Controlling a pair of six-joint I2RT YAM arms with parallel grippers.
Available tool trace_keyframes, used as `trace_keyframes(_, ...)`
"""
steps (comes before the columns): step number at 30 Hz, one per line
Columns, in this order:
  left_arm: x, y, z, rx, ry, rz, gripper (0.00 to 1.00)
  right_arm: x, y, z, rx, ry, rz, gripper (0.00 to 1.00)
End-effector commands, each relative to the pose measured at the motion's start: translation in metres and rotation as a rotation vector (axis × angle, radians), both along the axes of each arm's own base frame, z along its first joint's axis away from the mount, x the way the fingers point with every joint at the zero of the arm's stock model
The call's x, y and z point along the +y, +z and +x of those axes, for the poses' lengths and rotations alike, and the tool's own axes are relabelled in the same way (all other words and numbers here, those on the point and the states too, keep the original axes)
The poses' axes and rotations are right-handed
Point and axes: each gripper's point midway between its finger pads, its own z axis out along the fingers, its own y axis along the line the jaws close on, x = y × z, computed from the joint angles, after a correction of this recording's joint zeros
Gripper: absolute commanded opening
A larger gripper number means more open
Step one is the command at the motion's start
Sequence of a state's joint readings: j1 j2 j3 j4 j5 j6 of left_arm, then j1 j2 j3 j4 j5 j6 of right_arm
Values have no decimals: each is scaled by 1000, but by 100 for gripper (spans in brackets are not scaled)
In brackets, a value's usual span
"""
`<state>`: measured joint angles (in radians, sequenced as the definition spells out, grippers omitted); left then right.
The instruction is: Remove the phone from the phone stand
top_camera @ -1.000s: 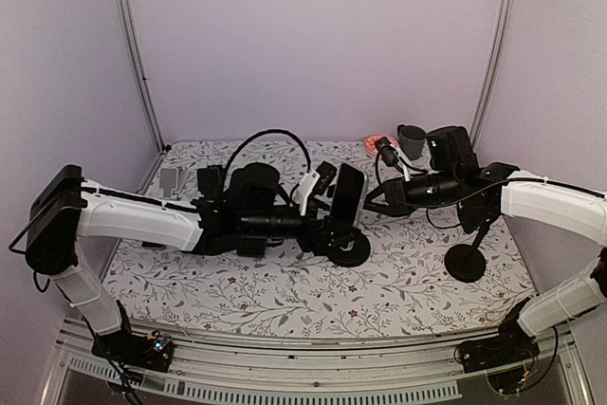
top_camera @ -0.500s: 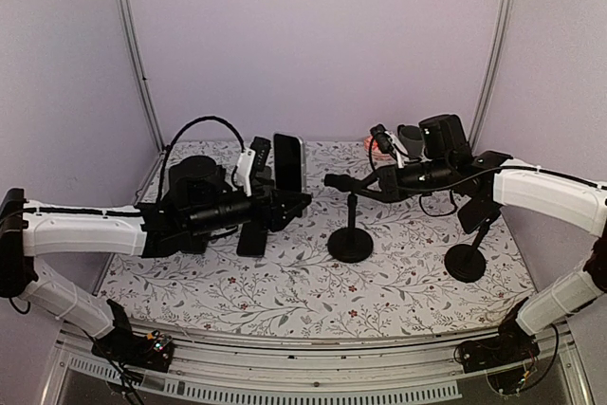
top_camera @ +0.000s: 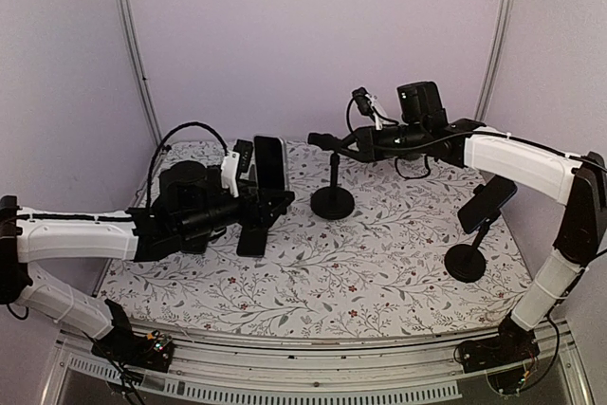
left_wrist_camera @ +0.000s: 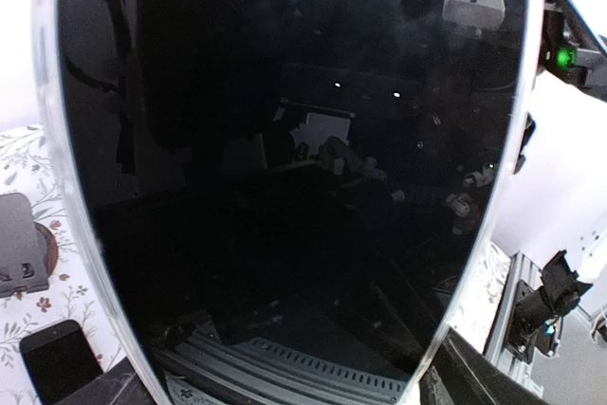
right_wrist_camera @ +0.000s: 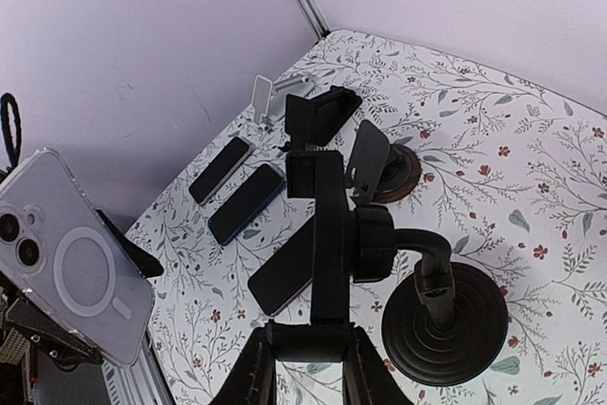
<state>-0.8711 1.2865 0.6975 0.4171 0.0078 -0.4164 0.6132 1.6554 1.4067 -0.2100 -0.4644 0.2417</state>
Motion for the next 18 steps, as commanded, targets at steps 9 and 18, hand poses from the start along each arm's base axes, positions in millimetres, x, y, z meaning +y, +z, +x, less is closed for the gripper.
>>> trace_keyframes(9,30,17,13,-39,104,-53,32,20,32,72,-149,-40,65,0)
trace_keyframes(18,33,11,15,-32,111,-47,32,29,20,106,-149,-56,68,0)
